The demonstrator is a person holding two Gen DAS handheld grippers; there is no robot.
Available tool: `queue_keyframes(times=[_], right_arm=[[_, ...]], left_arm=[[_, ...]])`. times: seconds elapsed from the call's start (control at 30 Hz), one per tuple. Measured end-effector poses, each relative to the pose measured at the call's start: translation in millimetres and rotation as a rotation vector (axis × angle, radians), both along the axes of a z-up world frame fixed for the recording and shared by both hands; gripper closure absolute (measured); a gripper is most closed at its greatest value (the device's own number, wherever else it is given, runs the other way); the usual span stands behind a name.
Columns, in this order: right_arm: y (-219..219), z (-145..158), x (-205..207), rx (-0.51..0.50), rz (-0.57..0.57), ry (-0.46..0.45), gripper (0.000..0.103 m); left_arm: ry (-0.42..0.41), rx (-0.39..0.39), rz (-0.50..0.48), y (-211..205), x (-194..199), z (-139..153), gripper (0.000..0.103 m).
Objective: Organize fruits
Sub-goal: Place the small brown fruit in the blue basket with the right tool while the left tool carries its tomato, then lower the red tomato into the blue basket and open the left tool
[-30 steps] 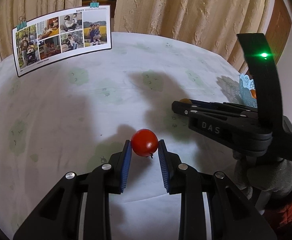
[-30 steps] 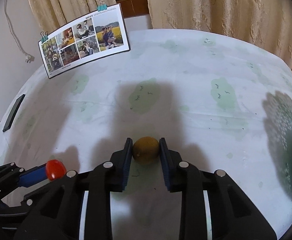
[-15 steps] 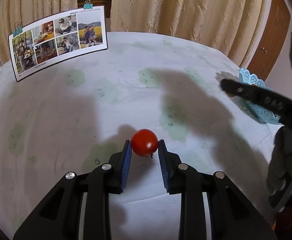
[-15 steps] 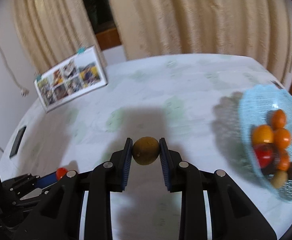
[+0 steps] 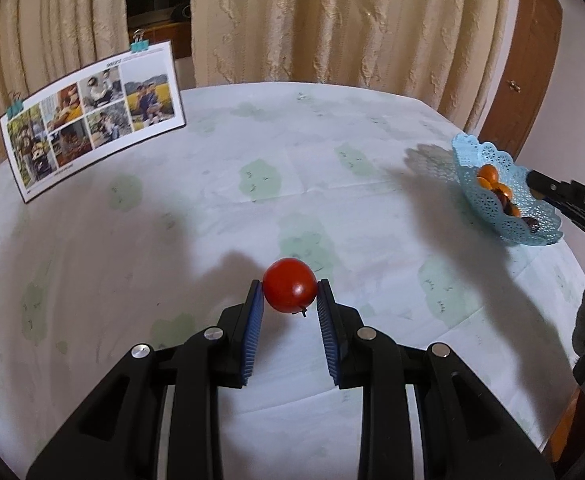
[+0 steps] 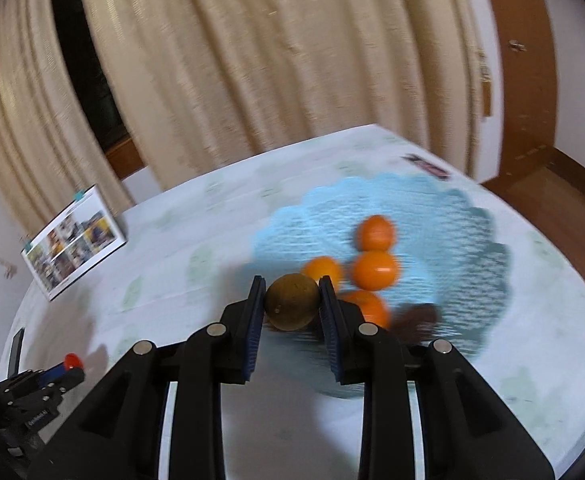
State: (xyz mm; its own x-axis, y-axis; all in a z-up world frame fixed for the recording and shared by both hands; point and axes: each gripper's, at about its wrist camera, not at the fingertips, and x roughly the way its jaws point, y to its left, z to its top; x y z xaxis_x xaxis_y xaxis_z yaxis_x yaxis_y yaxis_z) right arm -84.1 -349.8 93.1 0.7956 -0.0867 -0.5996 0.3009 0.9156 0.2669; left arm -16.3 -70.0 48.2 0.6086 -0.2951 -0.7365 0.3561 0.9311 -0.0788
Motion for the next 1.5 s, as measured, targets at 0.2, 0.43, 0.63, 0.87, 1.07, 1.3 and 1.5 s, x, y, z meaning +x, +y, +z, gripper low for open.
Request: queue_keyframes(times=[0.2,0.43,0.63,0.87,1.07,1.3,1.5], right_arm=[[-26.7,-8.0,-25.5,0.013,-0.068,0.004,0.075],[-40.6,-17.7,-34.3,0.078,-0.078,-0.005,0.067],[-57.7,-15.9,-53.5,0.09,-0.177,-0.083,0.055],[-53.3,-16.7,-77.4,-0.102,-0.369,-0.155,0.055],[-49.0,-15.9,-83.4,-0.15,-0.395,-0.194,0.053],[-51.2,-17.6,-84.4,-0.131,-0.39,-0.196,0.05],[-49.4,-17.0,-85.5,-0.136,-0.389,-0.2,0.05]], left_arm=[[-0.011,0.009,-0.038,-20.3,-0.5,7.3,0.075],[-0.029,0.018,-0.083,-47.0,-2.6,18.7,0.075],[-0.054,0.011,-0.136,-74.9,-4.4,31.7,0.075],[-0.081,-0.001,-0.217,-122.7,-1.3,43.0,0.075],[-0.103,-0.008,-0.274,-162.3,9.4,50.5,0.075],[-0.099,-0.004,-0.311,-200.4,26.4,47.6,0.075],[-0.076,-0.006,-0.333,-222.7,39.5,41.1,0.075]])
